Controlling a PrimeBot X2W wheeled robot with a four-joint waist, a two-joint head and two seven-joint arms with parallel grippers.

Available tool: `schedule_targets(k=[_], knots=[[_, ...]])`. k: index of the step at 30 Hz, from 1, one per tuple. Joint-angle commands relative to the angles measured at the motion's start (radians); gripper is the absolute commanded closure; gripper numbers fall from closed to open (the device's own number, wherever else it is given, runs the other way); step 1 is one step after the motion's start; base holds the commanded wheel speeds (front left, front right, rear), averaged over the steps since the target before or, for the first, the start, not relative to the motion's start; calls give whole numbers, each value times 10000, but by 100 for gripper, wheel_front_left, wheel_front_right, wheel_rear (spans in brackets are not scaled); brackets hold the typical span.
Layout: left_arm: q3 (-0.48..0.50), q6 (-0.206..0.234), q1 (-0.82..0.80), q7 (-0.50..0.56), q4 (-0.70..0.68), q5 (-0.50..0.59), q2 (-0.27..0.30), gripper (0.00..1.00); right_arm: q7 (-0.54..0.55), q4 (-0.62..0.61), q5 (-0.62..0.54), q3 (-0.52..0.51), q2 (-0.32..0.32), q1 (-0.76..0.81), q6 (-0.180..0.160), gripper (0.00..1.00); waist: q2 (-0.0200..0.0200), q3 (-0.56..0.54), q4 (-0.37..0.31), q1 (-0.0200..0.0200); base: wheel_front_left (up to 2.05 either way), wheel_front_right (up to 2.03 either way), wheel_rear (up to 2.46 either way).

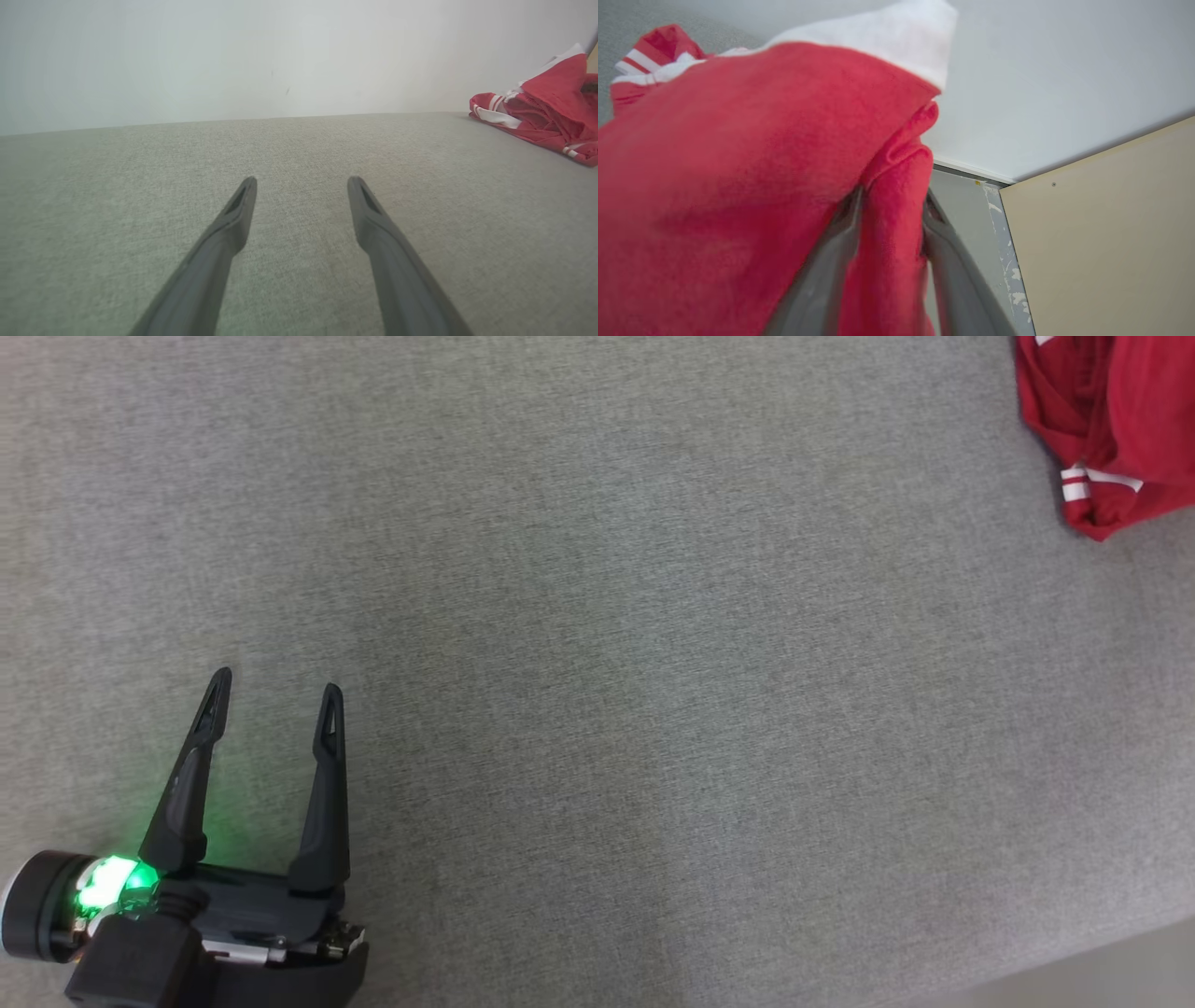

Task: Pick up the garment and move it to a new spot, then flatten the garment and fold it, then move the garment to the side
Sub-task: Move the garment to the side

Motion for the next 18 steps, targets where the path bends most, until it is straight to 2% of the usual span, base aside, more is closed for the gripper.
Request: schedule_targets(k=[1,6,11,14,18], knots=[[40,20,-55,-27,28,-35,-8,0,-197,146,-146,12,76,-130,-30,0,-1,-59,96,-1,0,0,0],[197,58,-1,-27,160,-131,-96,0,-1185,697,-303,-248,345,-303,-32,0,-1,-515,216,-1,0,0,0],[389,113,385,-27,432,-250,-209,0,-1658,437,-479,-503,852,-139,-30,0,-1,-1554,310,-1,0,0,0],[527,156,674,-27,587,-267,-311,0,-1683,-539,-584,-1122,956,81,-32,0,-1,-2293,408,-1,0,0,0],[738,200,1163,-27,863,-393,-422,0,-1671,-2188,-1054,-2408,1136,1292,-30,0,-1,-3366,629,-1,0,0,0]])
